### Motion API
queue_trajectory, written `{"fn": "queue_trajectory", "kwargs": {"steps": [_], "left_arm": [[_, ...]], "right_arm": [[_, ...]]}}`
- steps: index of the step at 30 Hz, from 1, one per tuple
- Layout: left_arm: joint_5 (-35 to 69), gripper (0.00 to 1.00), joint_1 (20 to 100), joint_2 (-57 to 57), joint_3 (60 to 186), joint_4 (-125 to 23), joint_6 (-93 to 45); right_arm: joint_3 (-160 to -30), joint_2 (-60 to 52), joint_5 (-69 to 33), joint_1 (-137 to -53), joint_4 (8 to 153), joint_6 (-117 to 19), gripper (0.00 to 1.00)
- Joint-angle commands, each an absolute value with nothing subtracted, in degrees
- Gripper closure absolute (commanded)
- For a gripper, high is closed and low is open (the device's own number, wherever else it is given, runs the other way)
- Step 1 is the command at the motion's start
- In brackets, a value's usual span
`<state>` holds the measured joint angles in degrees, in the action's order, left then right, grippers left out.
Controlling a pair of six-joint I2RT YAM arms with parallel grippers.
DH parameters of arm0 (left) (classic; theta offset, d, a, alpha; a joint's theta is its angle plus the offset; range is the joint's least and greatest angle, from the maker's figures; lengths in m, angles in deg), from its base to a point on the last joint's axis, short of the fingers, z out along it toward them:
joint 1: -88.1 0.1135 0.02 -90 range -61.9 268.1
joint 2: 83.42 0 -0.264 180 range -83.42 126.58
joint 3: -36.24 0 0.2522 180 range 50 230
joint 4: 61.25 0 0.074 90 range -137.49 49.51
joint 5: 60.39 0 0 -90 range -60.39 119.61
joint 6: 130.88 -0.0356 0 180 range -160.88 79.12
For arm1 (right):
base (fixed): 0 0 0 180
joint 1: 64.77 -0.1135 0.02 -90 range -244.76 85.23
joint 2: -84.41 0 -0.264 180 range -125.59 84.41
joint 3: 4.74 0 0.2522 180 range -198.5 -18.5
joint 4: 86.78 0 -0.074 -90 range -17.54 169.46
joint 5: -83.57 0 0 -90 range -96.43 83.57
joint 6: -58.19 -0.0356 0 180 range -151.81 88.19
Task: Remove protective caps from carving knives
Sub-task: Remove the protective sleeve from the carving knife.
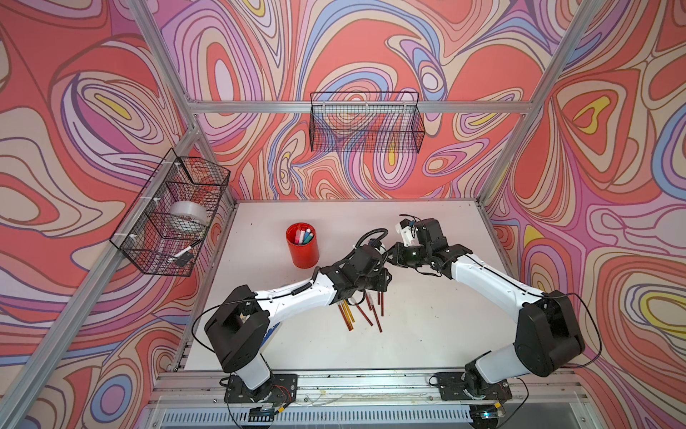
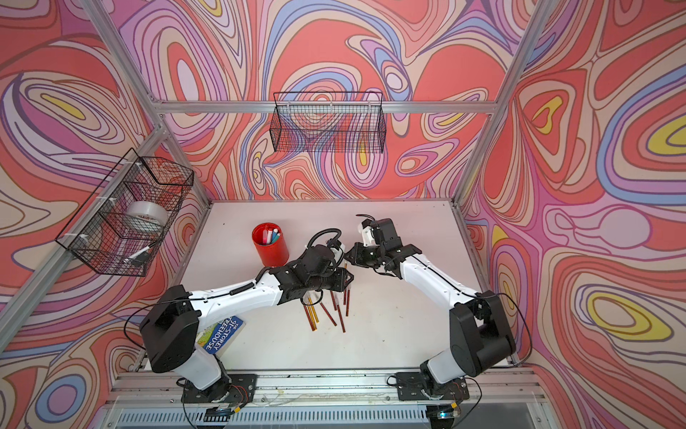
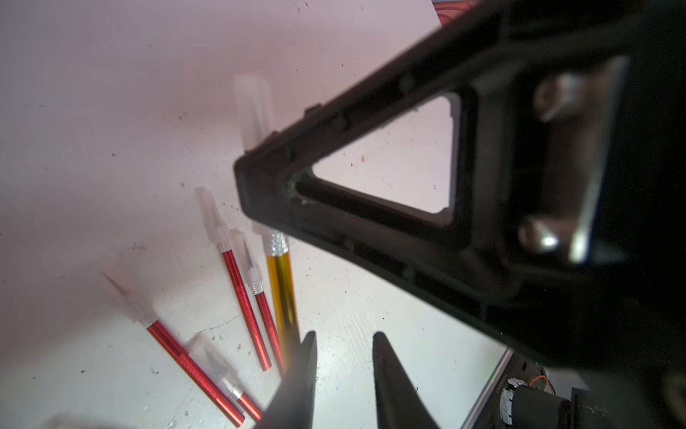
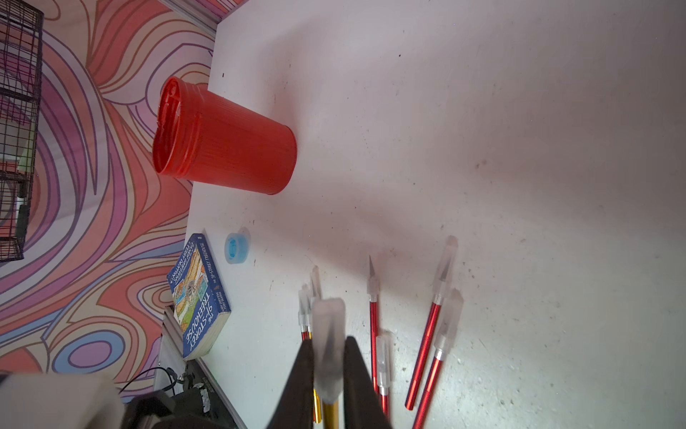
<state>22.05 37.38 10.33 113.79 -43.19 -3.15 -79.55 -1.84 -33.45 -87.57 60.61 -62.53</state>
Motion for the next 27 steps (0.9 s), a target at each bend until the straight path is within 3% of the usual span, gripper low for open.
{"fn": "queue_trajectory", "kwargs": {"steps": [1, 15, 23, 27], "left_arm": [[22.59, 0.58, 37.82, 10.06, 115.3, -41.1, -2.83], [29.8, 0.54, 37.98, 4.7, 112.36, -38.02, -4.75], [29.88, 0.6, 38.06, 8.31, 115.11, -35.87, -5.6], [29.42, 0.72, 38.05, 9.11, 115.96, -36.98, -5.83]], "right_arm": [[-79.05, -0.1, -32.7, -87.34, 59.57, -61.94, 1.0], [-79.89, -2.12, -33.25, -87.35, 60.56, -61.91, 1.0], [-79.89, -1.53, -36.88, -87.35, 61.61, -62.65, 1.0], [-79.37, -1.48, -37.49, -87.29, 62.34, -63.36, 1.0]]}}
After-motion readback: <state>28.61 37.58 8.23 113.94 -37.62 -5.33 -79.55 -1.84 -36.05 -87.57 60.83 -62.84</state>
